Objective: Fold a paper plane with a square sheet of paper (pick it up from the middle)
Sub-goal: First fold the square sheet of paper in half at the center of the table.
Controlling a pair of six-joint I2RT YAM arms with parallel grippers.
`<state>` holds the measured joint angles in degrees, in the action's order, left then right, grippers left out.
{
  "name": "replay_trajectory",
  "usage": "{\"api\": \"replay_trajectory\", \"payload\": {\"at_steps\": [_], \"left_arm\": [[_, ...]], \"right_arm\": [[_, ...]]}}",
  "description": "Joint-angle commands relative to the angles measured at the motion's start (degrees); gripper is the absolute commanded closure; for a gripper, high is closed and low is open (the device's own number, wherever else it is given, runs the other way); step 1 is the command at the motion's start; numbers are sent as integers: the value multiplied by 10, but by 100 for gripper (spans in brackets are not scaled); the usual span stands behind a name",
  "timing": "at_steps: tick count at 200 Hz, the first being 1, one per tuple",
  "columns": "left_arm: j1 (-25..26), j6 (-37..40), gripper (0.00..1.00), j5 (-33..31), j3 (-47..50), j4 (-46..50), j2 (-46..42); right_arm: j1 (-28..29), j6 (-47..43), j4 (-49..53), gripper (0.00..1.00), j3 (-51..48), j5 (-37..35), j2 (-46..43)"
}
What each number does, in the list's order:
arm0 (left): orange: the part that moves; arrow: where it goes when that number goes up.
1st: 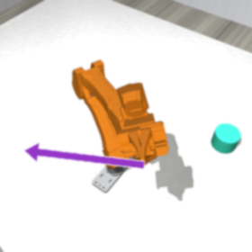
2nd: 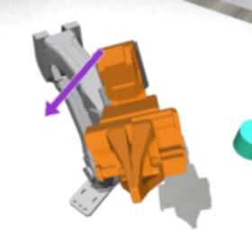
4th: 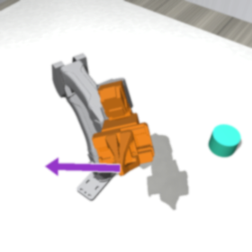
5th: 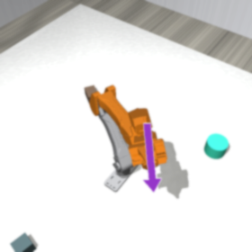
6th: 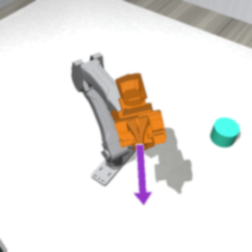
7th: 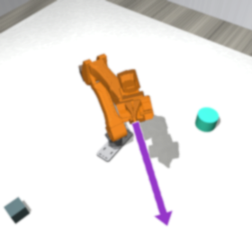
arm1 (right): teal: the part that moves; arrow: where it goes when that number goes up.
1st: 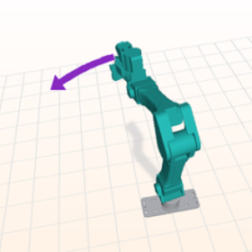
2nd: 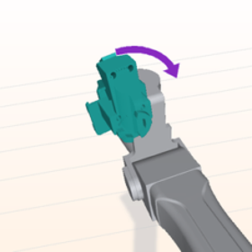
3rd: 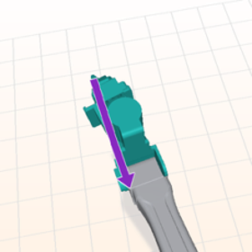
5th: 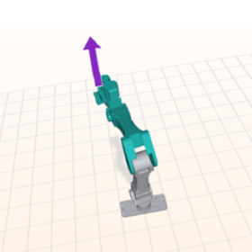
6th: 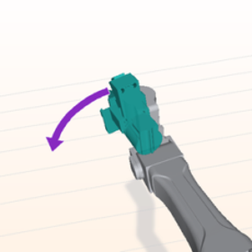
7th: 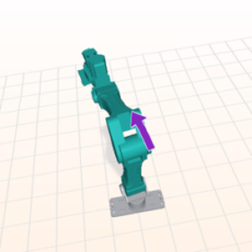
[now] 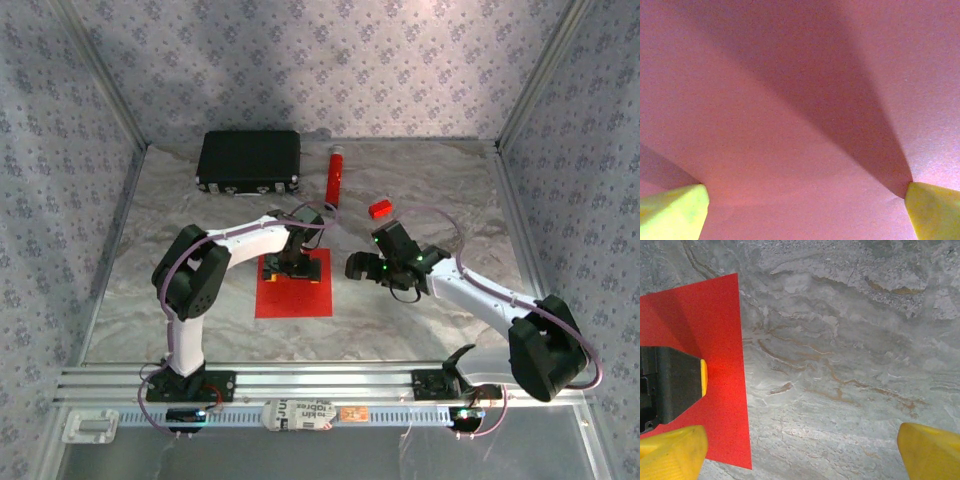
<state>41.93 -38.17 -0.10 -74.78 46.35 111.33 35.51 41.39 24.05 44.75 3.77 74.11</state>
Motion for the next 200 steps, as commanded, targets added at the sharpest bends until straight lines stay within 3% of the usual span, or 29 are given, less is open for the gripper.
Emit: {"api": "replay_trajectory", "payload": {"at_steps": [1,110,157,200], "left_arm": [[8,-16,1,11,32,2,44],[12,-11,6,12,21,3,36],[13,-5,19,18,29,-24,-2],[13,-7,41,47,57,-80,-42]], "right_arm": [[-2,15,19,1,-5,-19,-15],[-6,26,24,1,-5,-36,-21],[-7,81,8,2,-26,-77,-73],[-27,86,0,1,-60,-96,-154]]}}
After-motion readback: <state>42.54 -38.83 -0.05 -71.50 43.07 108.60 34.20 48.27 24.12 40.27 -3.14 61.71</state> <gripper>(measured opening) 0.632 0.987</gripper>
